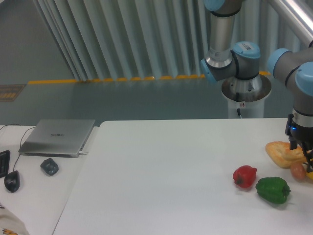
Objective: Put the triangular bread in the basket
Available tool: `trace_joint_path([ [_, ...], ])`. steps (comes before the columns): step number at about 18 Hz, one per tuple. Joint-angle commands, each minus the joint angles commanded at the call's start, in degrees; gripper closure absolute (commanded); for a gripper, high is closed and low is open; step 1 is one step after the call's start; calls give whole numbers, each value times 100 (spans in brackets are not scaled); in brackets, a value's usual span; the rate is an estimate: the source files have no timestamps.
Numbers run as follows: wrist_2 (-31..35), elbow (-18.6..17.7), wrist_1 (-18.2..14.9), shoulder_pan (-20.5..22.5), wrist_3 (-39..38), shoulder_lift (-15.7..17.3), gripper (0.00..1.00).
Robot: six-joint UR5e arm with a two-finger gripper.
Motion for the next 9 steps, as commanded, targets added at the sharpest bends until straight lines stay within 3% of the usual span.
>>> trace_joint_path([
  [6,-44,-44,35,-26,70,114,0],
  [9,-53,-350,26,-79,-288,491,0],
])
